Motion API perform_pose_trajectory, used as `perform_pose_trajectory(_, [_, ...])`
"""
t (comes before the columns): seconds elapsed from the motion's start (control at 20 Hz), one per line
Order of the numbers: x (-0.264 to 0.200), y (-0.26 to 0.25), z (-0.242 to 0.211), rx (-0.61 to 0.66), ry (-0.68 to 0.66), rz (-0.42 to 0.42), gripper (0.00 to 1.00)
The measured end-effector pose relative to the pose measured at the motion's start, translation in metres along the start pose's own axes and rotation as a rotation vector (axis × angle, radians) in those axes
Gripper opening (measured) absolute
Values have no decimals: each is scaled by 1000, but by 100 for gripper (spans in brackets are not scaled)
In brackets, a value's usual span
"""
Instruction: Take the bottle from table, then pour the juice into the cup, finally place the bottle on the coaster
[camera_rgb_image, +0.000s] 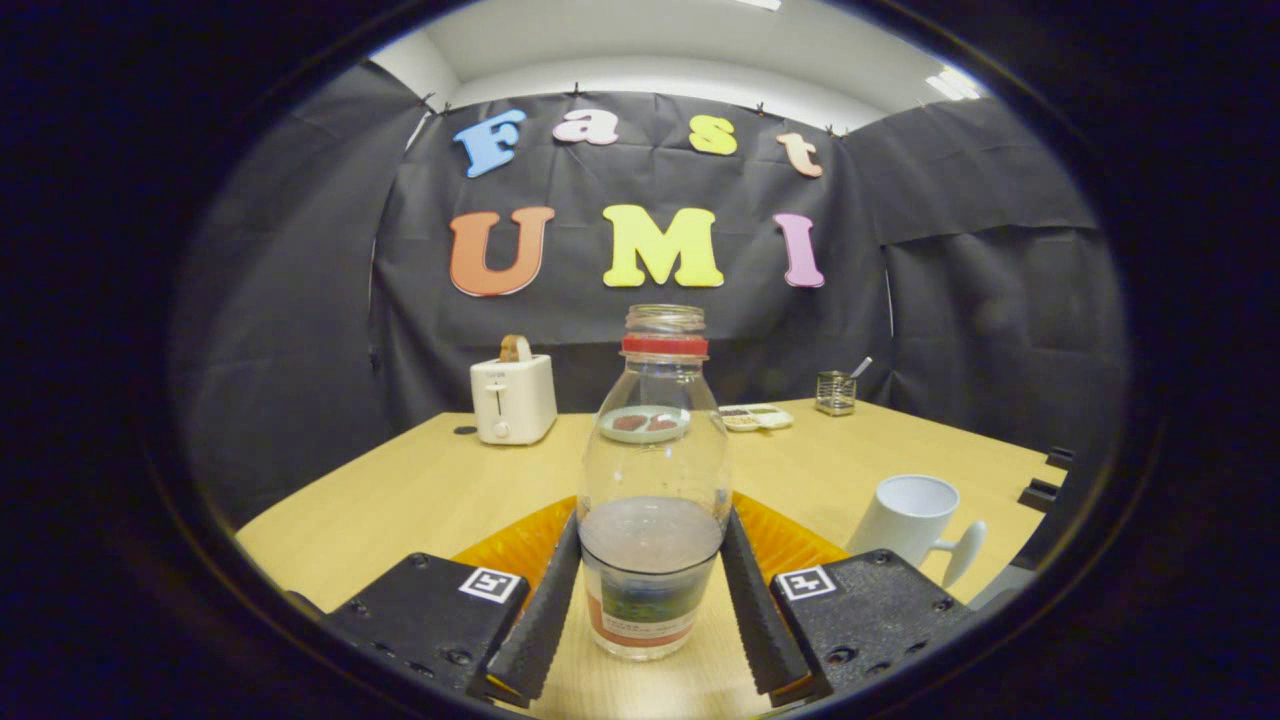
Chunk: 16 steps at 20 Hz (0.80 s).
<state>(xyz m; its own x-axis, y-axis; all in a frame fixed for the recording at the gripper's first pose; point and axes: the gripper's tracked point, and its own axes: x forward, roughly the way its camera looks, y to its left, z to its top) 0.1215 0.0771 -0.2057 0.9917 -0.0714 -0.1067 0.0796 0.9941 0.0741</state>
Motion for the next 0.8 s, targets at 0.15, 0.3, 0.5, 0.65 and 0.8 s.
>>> perform_pose_trajectory(0.15, [-6,9,18,58,-3,46,78])
perform_pose_trajectory(0.3, [-8,9,27,92,12,56,78])
perform_pose_trajectory(0.5, [-14,10,35,160,36,84,78])
perform_pose_trajectory(0.65, [-17,15,44,232,47,114,78])
perform_pose_trajectory(0.8, [-18,19,53,302,65,142,78])
